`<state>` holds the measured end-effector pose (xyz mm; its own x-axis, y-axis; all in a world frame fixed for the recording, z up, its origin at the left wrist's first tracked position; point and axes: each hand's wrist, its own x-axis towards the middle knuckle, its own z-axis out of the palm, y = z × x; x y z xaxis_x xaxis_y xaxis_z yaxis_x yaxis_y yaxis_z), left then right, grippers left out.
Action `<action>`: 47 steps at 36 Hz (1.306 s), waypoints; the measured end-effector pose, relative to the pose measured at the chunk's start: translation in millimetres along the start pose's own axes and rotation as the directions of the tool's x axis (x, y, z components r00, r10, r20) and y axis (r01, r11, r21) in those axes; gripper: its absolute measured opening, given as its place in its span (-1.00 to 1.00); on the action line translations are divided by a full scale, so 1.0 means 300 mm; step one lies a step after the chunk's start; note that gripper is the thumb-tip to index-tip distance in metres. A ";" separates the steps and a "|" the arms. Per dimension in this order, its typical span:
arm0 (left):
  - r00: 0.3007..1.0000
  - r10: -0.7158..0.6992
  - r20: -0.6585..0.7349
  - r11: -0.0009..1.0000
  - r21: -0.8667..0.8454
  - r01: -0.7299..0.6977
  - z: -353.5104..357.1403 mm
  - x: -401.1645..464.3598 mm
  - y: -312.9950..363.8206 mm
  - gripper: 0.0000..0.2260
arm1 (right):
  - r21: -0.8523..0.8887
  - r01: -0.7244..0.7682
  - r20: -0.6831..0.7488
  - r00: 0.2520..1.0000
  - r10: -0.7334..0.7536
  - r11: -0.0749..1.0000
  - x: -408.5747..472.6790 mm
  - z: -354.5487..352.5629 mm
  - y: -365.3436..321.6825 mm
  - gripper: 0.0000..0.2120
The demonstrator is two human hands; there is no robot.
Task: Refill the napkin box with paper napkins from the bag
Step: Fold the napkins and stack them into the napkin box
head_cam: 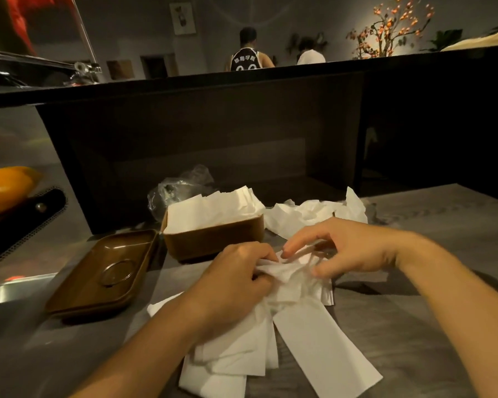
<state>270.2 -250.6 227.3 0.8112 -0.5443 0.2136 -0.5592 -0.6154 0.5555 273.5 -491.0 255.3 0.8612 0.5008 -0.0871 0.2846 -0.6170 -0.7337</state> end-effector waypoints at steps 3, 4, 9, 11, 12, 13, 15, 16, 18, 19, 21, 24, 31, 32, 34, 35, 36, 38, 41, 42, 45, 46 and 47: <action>1.000 -0.010 0.007 0.999 0.033 0.010 -0.003 -0.003 -0.005 -0.77 | -0.034 -0.017 -0.048 0.999 0.016 0.999 -0.003 0.014 0.013 -0.63; 1.000 -0.016 0.011 0.999 0.034 0.015 -0.004 -0.004 -0.004 -0.74 | -0.044 -0.025 -0.086 0.996 0.022 0.999 0.003 0.023 0.015 -0.67; 0.997 -0.048 0.052 0.997 -0.065 0.051 -0.011 -0.005 0.010 -0.77 | -0.007 -0.017 -0.180 0.984 0.016 1.000 0.008 0.042 0.007 -0.83; 0.997 -0.023 0.070 0.996 -0.085 0.029 -0.019 -0.007 0.020 -0.71 | -0.011 -0.011 -0.201 0.979 0.008 1.000 0.002 0.038 0.008 -0.84; 0.997 -0.007 0.073 0.996 -0.086 0.013 -0.021 -0.007 0.022 -0.69 | -0.012 -0.009 -0.214 0.977 0.006 1.000 0.001 0.038 0.009 -0.83; 0.998 0.008 0.067 0.996 -0.086 -0.003 -0.021 -0.009 0.022 -0.70 | -0.014 -0.009 -0.226 0.974 0.006 1.000 0.002 0.039 0.010 -0.83; 0.998 0.030 0.048 0.995 -0.095 -0.025 -0.019 -0.009 0.017 -0.72 | -0.035 -0.022 -0.233 0.972 0.013 0.999 0.006 0.043 0.011 -0.80; 0.998 0.038 0.040 0.994 -0.106 -0.033 -0.016 -0.010 0.015 -0.72 | -0.048 -0.029 -0.230 0.973 0.017 0.998 0.008 0.046 0.010 -0.79; 0.998 0.063 0.028 0.991 -0.120 -0.059 -0.012 -0.014 0.016 -0.66 | -0.055 -0.034 -0.248 0.969 0.020 0.998 0.010 0.051 0.010 -0.78; 0.997 0.073 0.024 0.990 -0.124 -0.070 -0.010 -0.016 0.018 -0.61 | -0.045 -0.030 -0.279 0.960 0.016 0.999 0.011 0.052 0.010 -0.80; 0.997 0.070 0.017 0.991 -0.120 -0.067 -0.008 -0.014 0.019 -0.53 | -0.005 -0.002 -0.368 0.930 0.000 1.000 0.010 0.055 0.007 -0.86; 1.000 0.028 -0.007 0.998 -0.063 -0.029 0.000 -0.003 0.014 -0.55 | -0.022 0.043 -0.460 0.887 -0.048 0.999 0.021 0.072 -0.007 -0.91; 0.980 -0.003 -0.198 0.993 -0.114 -0.020 0.006 -0.010 0.020 -0.87 | -0.058 0.085 -0.485 0.869 -0.102 0.995 0.039 0.103 -0.055 -0.90; 0.975 -0.028 -0.221 0.990 -0.143 -0.004 0.001 -0.008 0.022 -0.87 | -0.025 0.089 -0.480 0.873 -0.090 0.996 0.039 0.101 -0.053 -0.84; 0.963 -0.075 -0.259 0.979 -0.204 0.021 -0.012 0.001 0.020 -0.88 | 0.051 0.077 -0.454 0.890 -0.045 0.996 0.039 0.095 -0.047 -0.63; 0.958 -0.093 -0.271 0.970 -0.240 0.026 -0.018 0.005 0.019 -0.89 | 0.079 0.069 -0.439 0.898 -0.028 0.994 0.038 0.092 -0.046 -0.56; 0.955 -0.106 -0.277 0.959 -0.281 0.025 -0.024 0.009 0.018 -0.89 | 0.103 0.070 -0.433 0.901 -0.019 0.992 0.039 0.091 -0.044 -0.56; 0.959 -0.114 -0.260 0.935 -0.355 0.015 -0.035 0.011 0.021 -0.89 | 0.146 0.097 -0.465 0.885 -0.018 0.985 0.039 0.091 -0.048 -0.71; 0.981 -0.074 -0.177 0.894 -0.448 -0.013 -0.058 0.011 0.038 -0.88 | 0.166 0.223 -0.556 0.826 -0.095 0.961 0.037 0.088 -0.072 -0.89; 0.987 -0.070 -0.145 0.867 -0.498 -0.011 -0.067 0.008 0.043 -0.89 | 0.180 0.262 -0.572 0.812 -0.116 0.948 0.036 0.086 -0.081 -0.90; 0.986 -0.164 0.021 0.668 -0.734 0.127 -0.099 -0.005 0.050 -0.72 | 0.249 0.314 -0.526 0.838 -0.144 0.916 0.027 0.094 -0.120 -0.87; 0.983 -0.169 0.075 0.603 -0.781 0.164 -0.104 -0.006 0.049 -0.64 | 0.251 0.312 -0.498 0.854 -0.154 0.916 0.026 0.100 -0.128 -0.86; 0.982 -0.150 0.111 0.579 -0.796 0.178 -0.107 -0.005 0.047 -0.59 | 0.246 0.302 -0.473 0.867 -0.158 0.921 0.030 0.108 -0.137 -0.84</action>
<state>266.6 -240.2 260.8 0.8616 -0.5062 0.0372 -0.0428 0.0005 0.9991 255.8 -441.4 262.8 0.9007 0.2441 0.3594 0.4188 -0.2678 -0.8677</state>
